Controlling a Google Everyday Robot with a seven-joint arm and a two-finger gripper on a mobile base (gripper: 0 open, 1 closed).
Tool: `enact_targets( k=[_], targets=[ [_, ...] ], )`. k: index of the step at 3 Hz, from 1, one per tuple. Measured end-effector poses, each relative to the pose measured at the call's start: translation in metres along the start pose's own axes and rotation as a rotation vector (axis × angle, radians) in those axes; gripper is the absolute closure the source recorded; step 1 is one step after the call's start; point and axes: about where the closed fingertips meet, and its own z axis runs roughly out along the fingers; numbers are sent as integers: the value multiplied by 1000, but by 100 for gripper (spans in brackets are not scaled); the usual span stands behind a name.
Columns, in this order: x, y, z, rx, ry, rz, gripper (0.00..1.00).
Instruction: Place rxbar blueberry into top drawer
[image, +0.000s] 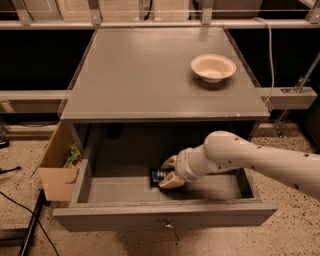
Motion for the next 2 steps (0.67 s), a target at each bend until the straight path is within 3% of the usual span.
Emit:
enact_targets(
  k=[2],
  targets=[
    [0,0,0,0,0,0,33]
  ],
)
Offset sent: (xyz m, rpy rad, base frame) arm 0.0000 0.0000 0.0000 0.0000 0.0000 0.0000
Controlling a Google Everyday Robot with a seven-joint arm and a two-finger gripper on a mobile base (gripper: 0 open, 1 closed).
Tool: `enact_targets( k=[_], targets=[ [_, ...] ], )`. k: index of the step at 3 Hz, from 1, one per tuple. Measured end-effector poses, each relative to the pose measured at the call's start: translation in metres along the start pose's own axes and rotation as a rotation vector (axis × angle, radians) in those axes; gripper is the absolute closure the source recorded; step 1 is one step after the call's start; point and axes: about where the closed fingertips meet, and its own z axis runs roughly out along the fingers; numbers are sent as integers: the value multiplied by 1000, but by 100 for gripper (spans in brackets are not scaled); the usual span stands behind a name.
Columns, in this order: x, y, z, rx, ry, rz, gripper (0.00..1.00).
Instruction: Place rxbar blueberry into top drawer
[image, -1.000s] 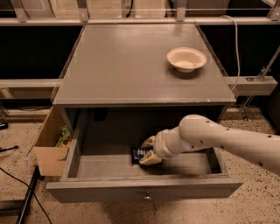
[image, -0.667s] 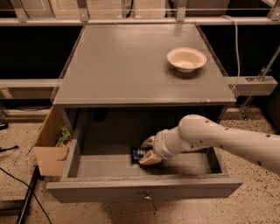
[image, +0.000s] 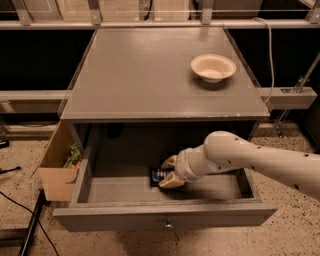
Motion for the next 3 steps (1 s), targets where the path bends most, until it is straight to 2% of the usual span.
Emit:
enact_targets(
  k=[1,2,3],
  targets=[
    [-4,-1,-2,0,11,7,9],
    [-8,-2,-5,-3,21,20,0],
    [-8,-2,-5,-3,21,20,0]
  ],
)
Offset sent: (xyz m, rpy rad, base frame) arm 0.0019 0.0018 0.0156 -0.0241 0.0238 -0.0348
